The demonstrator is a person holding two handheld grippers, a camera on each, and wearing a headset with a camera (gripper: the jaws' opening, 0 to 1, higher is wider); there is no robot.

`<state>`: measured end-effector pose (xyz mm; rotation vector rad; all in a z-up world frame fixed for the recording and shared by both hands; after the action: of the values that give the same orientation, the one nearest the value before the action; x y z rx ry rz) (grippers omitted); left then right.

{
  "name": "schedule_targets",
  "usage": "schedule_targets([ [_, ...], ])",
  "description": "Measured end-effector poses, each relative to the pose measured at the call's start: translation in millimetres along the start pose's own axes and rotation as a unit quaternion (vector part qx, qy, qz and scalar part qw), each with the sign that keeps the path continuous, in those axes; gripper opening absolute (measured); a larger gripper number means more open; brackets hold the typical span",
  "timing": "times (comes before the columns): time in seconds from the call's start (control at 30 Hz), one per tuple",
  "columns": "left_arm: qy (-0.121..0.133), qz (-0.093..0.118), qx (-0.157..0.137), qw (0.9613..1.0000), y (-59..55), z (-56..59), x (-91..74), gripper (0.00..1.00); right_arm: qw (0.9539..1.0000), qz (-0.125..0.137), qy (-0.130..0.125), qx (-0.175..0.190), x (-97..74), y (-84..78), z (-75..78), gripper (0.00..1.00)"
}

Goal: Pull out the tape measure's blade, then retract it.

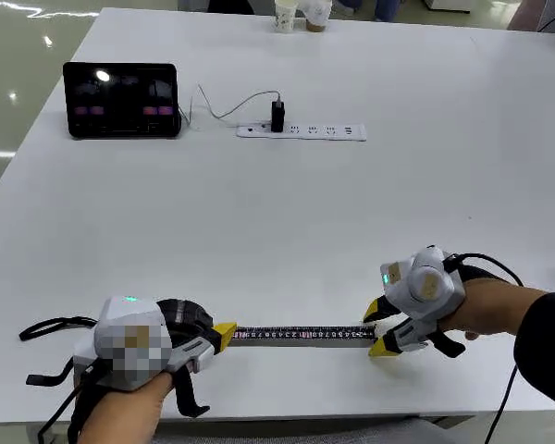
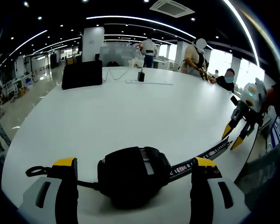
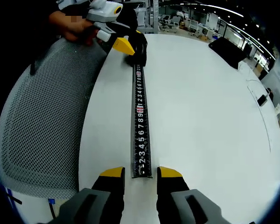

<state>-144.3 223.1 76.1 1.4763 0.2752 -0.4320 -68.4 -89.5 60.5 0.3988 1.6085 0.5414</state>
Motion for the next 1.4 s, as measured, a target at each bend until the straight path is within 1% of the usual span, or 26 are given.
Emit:
schedule_targets([
  [0.13,-0.001,0.002,0.000,1.0000,0.3,0.1,0.1,0.99,1.0000,-0.002,0.000,-0.002,1.0,-0.8,0.7,0.19],
  [0.2,0.002,-0.001,-0.003,1.0000,-0.3,-0.8,-0.3,0.99,1.0000,-0.003,-0.001,0.003,0.8,-0.8,1.9,0.18],
  [0.3,0.003,-0.003,-0.007,1.0000,-0.9,-2.2,0.0,0.99,1.0000,-0.007,0.001,-0.001,0.6,-1.4,2.0,0.17],
  [0.37,0.001,-0.004,-0.005,1.0000,-1.0,-1.1,0.1,0.99,0.9999,-0.011,-0.003,0.007,0.3,-1.7,2.4,0.14],
  [0.5,-0.004,-0.006,0.002,1.0000,-1.5,1.8,1.1,0.99,0.9998,-0.019,-0.006,0.002,1.6,-0.2,1.9,0.12],
  [0.53,-0.004,-0.005,0.003,1.0000,-1.1,2.4,1.0,0.98,0.9996,-0.025,-0.009,0.005,1.9,-0.2,1.7,0.12],
  [0.6,-0.004,-0.005,0.009,0.9999,-0.4,2.8,0.5,0.93,0.9994,-0.028,-0.013,0.017,2.2,1.1,2.2,0.12],
  [0.73,-0.004,-0.013,0.014,0.9998,-2.1,3.5,0.8,0.90,0.9989,-0.025,-0.014,0.036,1.8,0.4,5.0,0.11],
  [0.8,0.000,-0.017,0.016,0.9997,-2.7,2.6,0.9,0.88,0.9994,-0.022,-0.007,0.027,1.6,-0.1,4.6,0.11],
  [0.93,0.009,-0.018,0.012,0.9997,-2.4,0.2,0.7,0.82,0.9992,-0.019,-0.006,0.034,1.8,-0.1,4.9,0.11],
  [1.03,0.012,-0.021,0.012,0.9996,-3.0,0.0,2.4,0.78,0.9990,-0.023,-0.005,0.037,2.2,0.3,5.7,0.11],
  [1.1,0.012,-0.024,0.012,0.9996,-4.3,1.2,4.6,0.77,0.9986,-0.030,-0.007,0.044,3.0,2.0,5.8,0.11],
  [1.17,0.014,-0.026,0.008,0.9995,-5.4,0.6,5.2,0.74,0.9982,-0.036,-0.008,0.047,3.7,3.3,6.0,0.11],
  [1.27,0.025,-0.027,-0.011,0.9993,-4.7,-3.5,3.8,0.68,0.9980,-0.048,-0.008,0.041,4.9,4.9,6.1,0.11],
  [1.3,0.023,-0.027,-0.016,0.9992,-5.0,-4.2,3.9,0.67,0.9979,-0.050,-0.008,0.041,4.5,4.6,5.9,0.11],
  [1.33,0.018,-0.026,-0.022,0.9993,-6.0,-4.0,5.0,0.67,0.9979,-0.050,-0.009,0.040,4.3,4.3,5.8,0.11],
  [1.4,0.001,-0.028,-0.032,0.9991,-6.9,-0.2,6.1,0.63,0.9980,-0.047,-0.010,0.041,3.8,3.7,5.6,0.11],
])
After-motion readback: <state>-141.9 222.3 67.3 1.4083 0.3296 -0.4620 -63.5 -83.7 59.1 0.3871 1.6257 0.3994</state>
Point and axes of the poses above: the centre of the closed fingertips' face, and the gripper's own axes: x roughly forward along the fingers, z roughly to its right, y roughly out of its top, the point moved 8 cm from there along -x, roughly backward along the fingers, and after that the axes turned 9 degrees about z, right-handed, at the moved point
